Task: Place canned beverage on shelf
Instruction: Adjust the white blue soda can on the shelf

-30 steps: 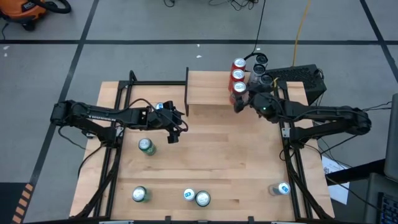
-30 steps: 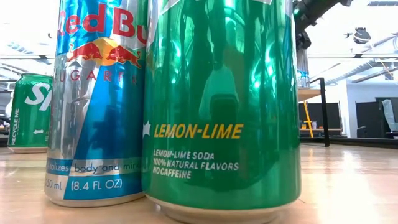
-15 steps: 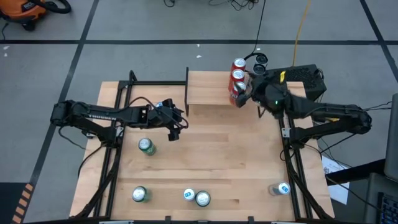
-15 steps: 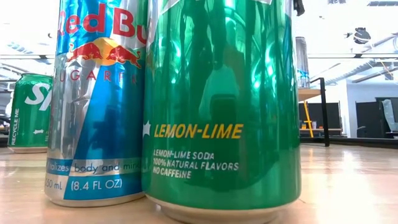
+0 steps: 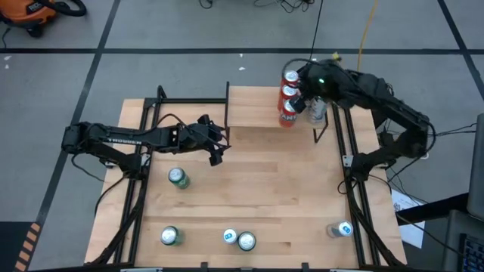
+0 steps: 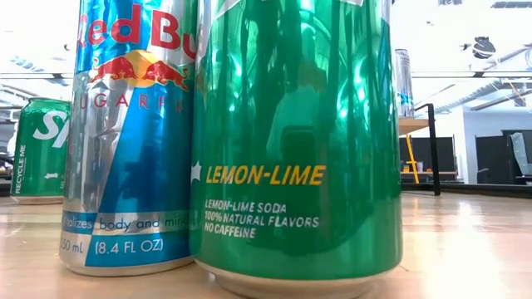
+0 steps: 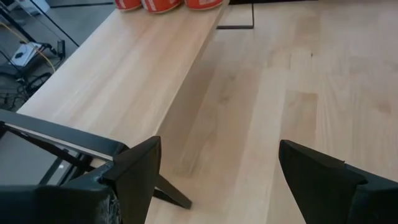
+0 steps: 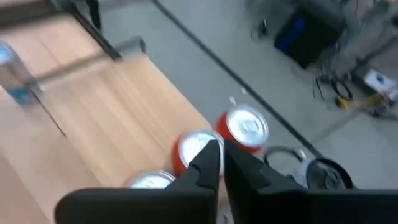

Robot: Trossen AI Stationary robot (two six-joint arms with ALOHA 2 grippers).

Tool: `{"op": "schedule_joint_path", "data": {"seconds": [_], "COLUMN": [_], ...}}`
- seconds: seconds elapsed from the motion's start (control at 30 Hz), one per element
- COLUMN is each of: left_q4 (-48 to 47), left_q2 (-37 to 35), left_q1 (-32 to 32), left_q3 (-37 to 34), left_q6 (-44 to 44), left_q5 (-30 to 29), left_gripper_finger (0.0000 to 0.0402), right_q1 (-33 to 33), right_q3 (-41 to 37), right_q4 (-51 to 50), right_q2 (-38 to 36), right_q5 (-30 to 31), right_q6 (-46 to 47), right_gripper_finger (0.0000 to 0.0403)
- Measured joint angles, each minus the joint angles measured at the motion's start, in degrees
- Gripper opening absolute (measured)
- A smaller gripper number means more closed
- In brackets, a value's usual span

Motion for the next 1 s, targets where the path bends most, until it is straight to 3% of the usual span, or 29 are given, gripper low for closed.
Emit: {"op": "schedule_joint_path", "data": {"seconds": [0.17, 0.57, 0.8, 1.0], "left_q4": [-0.13, -0.26, -0.28, -0.26], "left_q2": [0.0, 0.0, 0.01, 0.0], "left_q1": [0.0, 0.04, 0.04, 0.04], "left_q3": [0.0, 0.0, 0.0, 0.0], "left_q6": [0.26, 0.28, 0.31, 0.28], "left_q5": [-0.02, -0.11, -0.11, -0.11], "left_gripper_finger": [0.0316, 0.0316, 0.0316, 0.0316], "right_q1": [-2.17, -4.93, -5.97, -5.95], "right_q3": [4.88, 5.27, 5.27, 5.27], "right_q4": [-7.48, -14.56, -21.17, -21.99], "right_q2": [6.15, 13.52, 14.67, 14.67], "right_q5": [0.01, -4.16, 4.33, 4.93], "right_q6": [0.79, 3.31, 5.95, 6.12], "right_gripper_finger": [0.0005, 0.0, 0.0, 0.0]}}
